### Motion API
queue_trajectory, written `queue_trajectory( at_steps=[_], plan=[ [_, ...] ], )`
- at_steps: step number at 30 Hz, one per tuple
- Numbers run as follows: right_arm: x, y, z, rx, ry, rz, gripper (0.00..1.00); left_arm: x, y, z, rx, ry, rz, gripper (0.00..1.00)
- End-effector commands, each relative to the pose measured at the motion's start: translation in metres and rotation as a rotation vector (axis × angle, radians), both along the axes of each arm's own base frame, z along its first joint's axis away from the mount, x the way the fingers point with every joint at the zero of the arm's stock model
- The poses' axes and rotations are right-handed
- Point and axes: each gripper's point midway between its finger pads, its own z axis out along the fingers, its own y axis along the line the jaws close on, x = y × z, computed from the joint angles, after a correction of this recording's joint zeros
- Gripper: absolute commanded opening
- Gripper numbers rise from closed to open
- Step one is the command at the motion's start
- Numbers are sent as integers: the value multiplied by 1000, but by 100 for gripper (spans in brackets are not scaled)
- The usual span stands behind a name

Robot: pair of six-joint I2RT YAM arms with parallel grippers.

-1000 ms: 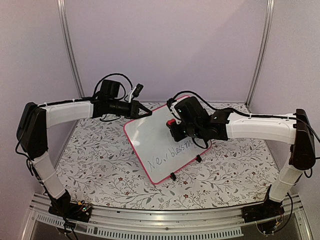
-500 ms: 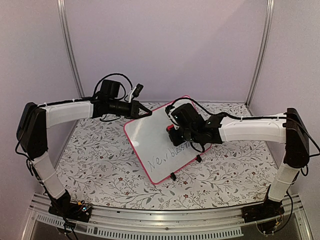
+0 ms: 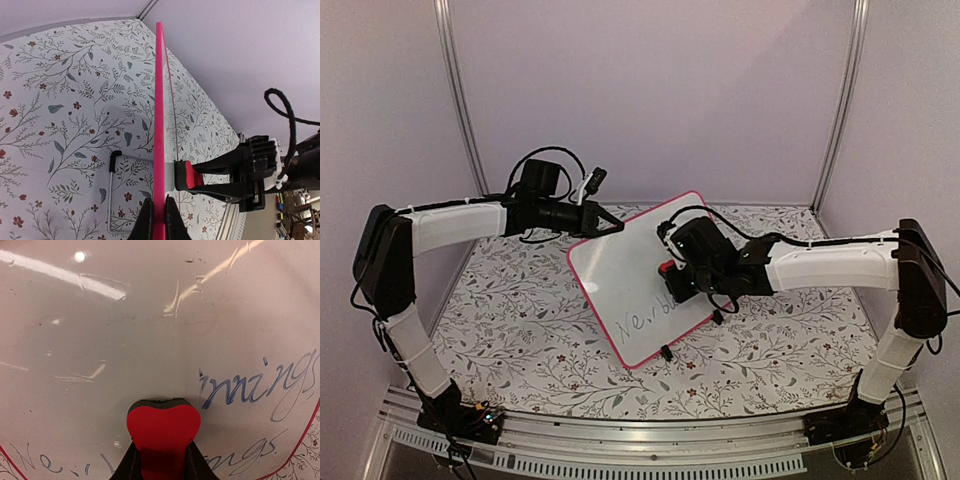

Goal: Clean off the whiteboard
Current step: Erase the whiteboard at the center of the board.

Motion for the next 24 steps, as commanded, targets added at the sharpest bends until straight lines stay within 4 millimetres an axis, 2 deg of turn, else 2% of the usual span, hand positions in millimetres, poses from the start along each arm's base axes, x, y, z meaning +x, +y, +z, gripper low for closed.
queue_trajectory(
  at_steps=[1, 24],
  plan=[
    [-9, -7, -13, -2, 57, 10, 0, -1, -3, -4, 31, -39, -4, 0],
    [-24, -30, -15, -10, 82, -13, 0, -1, -3, -7, 33, -34, -5, 0]
  ],
)
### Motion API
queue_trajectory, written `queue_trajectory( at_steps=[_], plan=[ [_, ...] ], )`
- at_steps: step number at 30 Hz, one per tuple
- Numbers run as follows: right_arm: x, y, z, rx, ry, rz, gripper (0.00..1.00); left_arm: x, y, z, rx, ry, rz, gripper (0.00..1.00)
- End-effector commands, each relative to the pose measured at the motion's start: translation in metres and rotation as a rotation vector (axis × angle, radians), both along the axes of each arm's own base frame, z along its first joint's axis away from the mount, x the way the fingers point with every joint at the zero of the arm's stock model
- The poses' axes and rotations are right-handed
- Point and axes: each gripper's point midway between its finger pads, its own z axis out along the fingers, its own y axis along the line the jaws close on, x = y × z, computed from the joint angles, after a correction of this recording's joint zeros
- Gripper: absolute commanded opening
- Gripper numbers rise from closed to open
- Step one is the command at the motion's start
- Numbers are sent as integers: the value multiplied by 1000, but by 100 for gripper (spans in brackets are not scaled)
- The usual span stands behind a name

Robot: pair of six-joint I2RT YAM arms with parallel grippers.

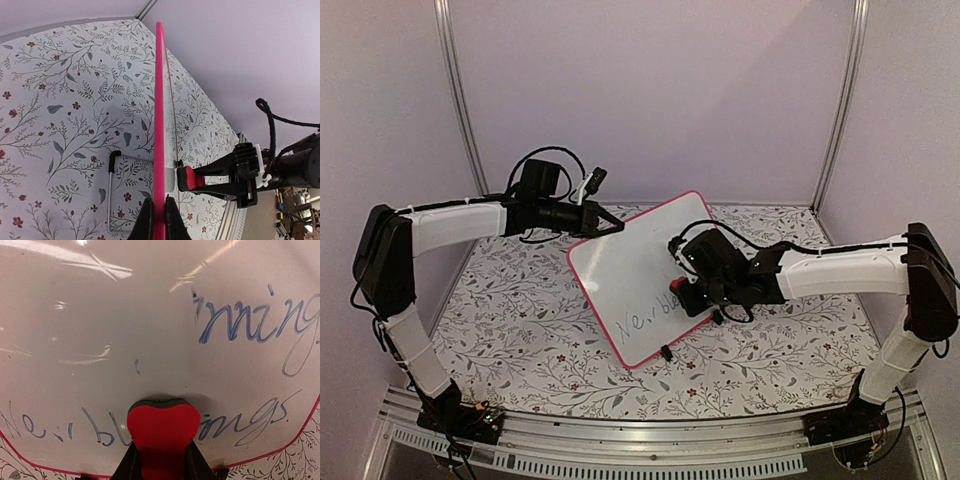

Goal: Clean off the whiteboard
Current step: Erase the whiteboard at the center of the board.

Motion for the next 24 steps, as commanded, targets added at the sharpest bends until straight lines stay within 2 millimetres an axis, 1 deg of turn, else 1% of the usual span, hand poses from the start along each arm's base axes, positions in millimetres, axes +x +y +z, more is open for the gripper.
queue_trajectory(
  at_steps=[1, 3, 5, 8, 12, 15, 17, 19, 21, 24],
  plan=[
    [-1, -7, 9, 5, -3, -11, 0, -1, -3, -7, 34, -33, -4, 0],
    [1, -6, 17, 13, -20, -15, 0, -1, -3, -8, 35, -30, -4, 0],
    [6, -3, 29, 24, -48, -16, 0, 0, -4, -7, 33, -31, -4, 0],
    [17, 4, 54, 37, -105, -27, 0, 0, -4, -8, 34, -30, -4, 0],
    [33, 16, 73, 26, -161, -25, 0, -1, -3, -7, 34, -31, -3, 0],
    [44, 25, 74, 4, -181, -32, 0, -1, -4, -7, 33, -32, -5, 0],
    [49, 31, 71, -12, -186, -29, 0, -1, -4, -6, 32, -33, -5, 0],
    [52, 36, 67, -16, -182, -23, 0, -1, -4, -5, 31, -34, -6, 0],
    [53, 40, 59, -22, -168, -13, 0, -1, -4, -5, 30, -34, -7, 0],
    [52, 41, 50, -33, -152, -8, 0, -1, -4, -5, 30, -35, -8, 0]
  ],
)
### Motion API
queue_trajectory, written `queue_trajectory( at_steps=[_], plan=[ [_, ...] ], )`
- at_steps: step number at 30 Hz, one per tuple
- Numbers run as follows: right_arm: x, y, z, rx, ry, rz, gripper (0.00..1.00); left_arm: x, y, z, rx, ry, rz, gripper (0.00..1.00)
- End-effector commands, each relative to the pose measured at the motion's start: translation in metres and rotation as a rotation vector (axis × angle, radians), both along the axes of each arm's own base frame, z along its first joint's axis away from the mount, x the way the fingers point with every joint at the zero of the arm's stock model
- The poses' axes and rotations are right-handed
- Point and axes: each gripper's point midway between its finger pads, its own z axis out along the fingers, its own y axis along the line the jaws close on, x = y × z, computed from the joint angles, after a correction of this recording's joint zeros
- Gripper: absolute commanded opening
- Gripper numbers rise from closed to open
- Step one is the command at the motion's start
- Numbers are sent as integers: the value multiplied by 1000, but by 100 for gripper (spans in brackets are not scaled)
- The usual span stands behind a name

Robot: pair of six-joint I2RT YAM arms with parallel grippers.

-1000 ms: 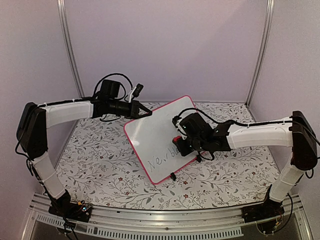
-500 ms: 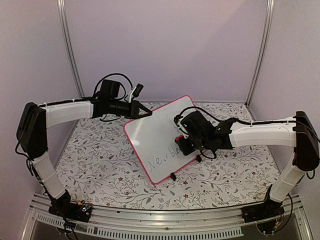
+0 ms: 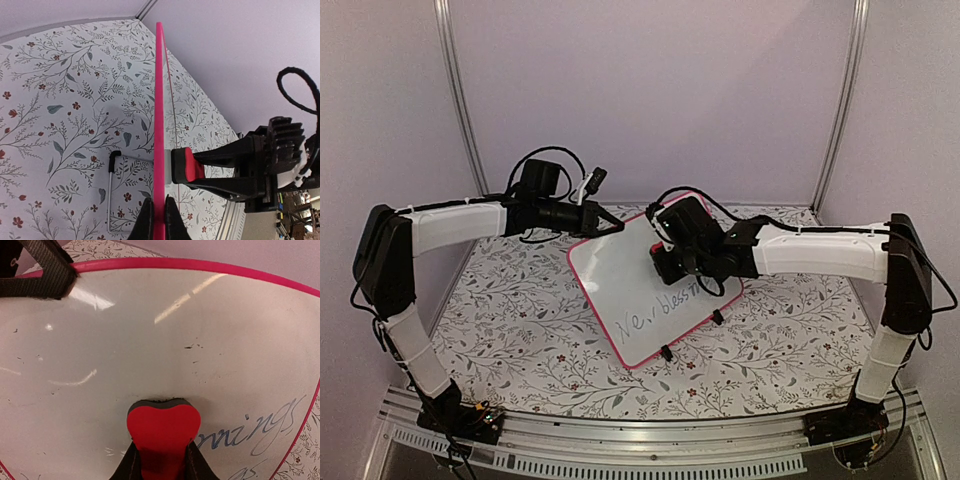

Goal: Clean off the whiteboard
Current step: Erase the whiteboard at the center of the board.

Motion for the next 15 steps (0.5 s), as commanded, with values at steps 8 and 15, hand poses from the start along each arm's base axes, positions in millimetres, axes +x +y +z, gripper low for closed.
queue_trajectory(
  at_steps=[8, 15],
  plan=[
    [-7, -9, -24, -39, 52, 1, 0, -1, -4, -6, 31, -32, -6, 0],
    [-17, -18, -32, -50, 71, -6, 0, -1, -4, -7, 33, -30, -5, 0]
  ],
)
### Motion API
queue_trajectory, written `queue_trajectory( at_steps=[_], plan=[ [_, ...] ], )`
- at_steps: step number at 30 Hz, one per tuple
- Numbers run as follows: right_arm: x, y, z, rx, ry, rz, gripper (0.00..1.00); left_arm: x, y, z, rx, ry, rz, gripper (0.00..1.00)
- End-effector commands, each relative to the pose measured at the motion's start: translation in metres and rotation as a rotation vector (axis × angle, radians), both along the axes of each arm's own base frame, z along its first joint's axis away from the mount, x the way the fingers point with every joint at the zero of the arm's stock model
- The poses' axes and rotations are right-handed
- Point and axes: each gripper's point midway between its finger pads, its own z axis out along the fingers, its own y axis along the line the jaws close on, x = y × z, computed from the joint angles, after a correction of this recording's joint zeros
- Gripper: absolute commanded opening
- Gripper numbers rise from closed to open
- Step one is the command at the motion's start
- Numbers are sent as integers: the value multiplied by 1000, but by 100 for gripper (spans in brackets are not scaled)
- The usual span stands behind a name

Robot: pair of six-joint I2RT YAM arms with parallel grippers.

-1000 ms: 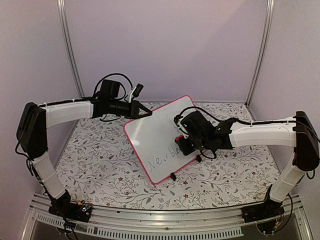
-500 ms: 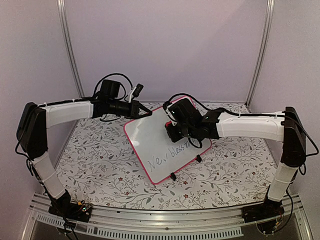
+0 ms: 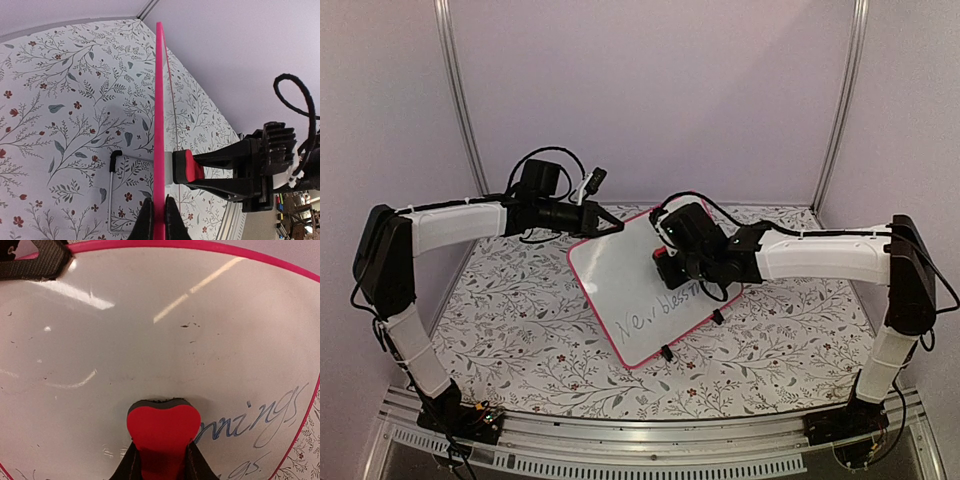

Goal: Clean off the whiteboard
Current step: Erase the whiteboard at the center of the board.

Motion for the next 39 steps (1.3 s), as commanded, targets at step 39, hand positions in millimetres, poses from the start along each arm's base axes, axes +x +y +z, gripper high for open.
queue_trajectory(
  at_steps=[39],
  plan=[
    [-33, -42, 19, 11, 5, -39, 0, -2, -5, -6, 30, -34, -10, 0]
  ],
)
